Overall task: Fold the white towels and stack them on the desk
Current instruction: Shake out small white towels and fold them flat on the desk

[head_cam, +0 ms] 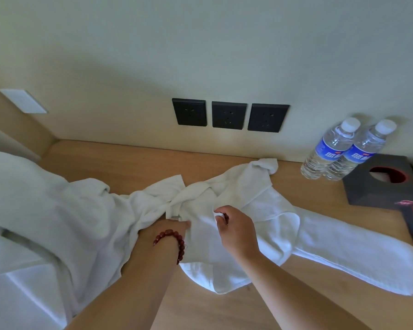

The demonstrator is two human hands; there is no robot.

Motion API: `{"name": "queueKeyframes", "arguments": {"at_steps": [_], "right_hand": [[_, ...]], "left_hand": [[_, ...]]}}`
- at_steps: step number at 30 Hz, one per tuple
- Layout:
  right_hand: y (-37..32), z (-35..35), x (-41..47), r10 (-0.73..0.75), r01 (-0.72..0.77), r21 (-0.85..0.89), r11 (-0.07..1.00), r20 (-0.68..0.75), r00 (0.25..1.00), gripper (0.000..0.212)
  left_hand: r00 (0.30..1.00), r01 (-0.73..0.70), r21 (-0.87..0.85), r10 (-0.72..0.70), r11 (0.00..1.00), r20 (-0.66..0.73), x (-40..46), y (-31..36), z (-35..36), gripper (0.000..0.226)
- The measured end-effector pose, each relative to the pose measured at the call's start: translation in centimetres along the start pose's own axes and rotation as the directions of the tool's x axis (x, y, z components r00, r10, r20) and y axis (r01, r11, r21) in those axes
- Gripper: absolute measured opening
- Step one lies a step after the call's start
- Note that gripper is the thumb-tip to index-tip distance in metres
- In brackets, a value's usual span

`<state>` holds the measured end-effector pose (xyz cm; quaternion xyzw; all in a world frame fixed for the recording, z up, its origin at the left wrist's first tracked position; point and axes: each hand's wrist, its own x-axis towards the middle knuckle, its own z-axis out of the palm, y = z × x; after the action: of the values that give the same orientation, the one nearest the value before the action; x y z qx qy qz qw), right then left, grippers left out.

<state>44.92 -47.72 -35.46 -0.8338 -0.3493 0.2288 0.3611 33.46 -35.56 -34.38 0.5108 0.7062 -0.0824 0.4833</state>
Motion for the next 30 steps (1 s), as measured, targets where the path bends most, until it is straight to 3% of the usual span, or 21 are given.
{"name": "queueKeyframes", "arguments": {"at_steps": [1, 3, 5, 7, 9, 13, 16, 20, 22, 25, 27, 30], "right_hand": [[0.1, 0.2, -0.3, 0.005, -0.005, 0.005, 1.0, 0.011, 1.0, 0.02], [0.2, 0.5, -0.8, 0.011, -0.011, -0.007, 1.0, 0.052, 0.999, 0.02], [0.4, 0.8, -1.5, 0.017, -0.014, -0.026, 1.0, 0.113, 0.993, 0.02], [0.8, 1.5, -2.5, 0.028, -0.027, -0.013, 1.0, 0.168, 0.985, 0.02], [1.1, 2.3, -3.5, 0.054, -0.057, 0.006, 0.998, 0.205, 0.977, 0.019], [1.2, 3.7, -4.4, 0.101, -0.107, 0.014, 0.994, 0.22, 0.97, 0.019], [1.1, 3.8, -4.3, 0.116, -0.127, 0.034, 0.991, 0.234, 0.965, 0.022], [1.3, 2.9, -3.6, 0.159, -0.186, 0.095, 0.978, 0.237, 0.958, 0.021], [1.1, 2.0, -2.8, 0.206, -0.243, 0.196, 0.95, 0.188, 0.96, 0.017], [0.5, -1.4, 0.0, 0.326, -0.292, 0.475, 0.831, 0.009, 0.945, 0.012], [0.5, -5.3, 2.7, 0.389, -0.226, 0.568, 0.791, -0.183, 0.903, 0.013], [0.4, -12.4, 6.4, 0.477, -0.076, 0.698, 0.712, -0.402, 0.782, 0.01]], "left_hand": [[0.999, 0.019, -0.109, -0.016, 0.994, 0.036, 0.7, -0.5, 0.2, 0.057], [0.999, -0.047, -0.136, 0.046, 0.99, -0.007, 0.8, -0.8, 0.2, 0.073], [0.985, -0.127, -0.137, 0.109, 0.982, -0.133, 1.2, -1.0, -0.8, 0.07], [0.997, -0.041, -0.329, 0.018, 0.943, -0.075, 2.0, -0.9, -1.4, 0.059], [1.0, 0.017, -0.444, -0.023, 0.896, -0.007, 2.0, -0.2, -2.1, 0.065], [0.997, -0.076, -0.348, 0.072, 0.934, -0.023, 4.5, 0.2, -2.1, 0.077], [0.98, -0.096, -0.303, 0.036, 0.948, -0.197, 5.5, -0.3, -2.3, 0.048], [0.958, -0.209, -0.35, 0.12, 0.913, -0.259, 4.4, -0.2, -2.5, 0.034], [0.94, -0.258, -0.348, 0.15, 0.901, -0.307, 3.6, -0.5, -2.7, 0.013], [0.918, -0.306, -0.418, 0.149, 0.855, -0.367, 3.2, -1.3, -3.6, 0.017], [0.939, -0.244, -0.611, 0.026, 0.753, -0.342, 4.5, -2.1, -4.4, 0.029], [0.966, -0.184, -0.681, 0.004, 0.709, -0.257, 4.1, -3.1, -4.6, 0.019]]}}
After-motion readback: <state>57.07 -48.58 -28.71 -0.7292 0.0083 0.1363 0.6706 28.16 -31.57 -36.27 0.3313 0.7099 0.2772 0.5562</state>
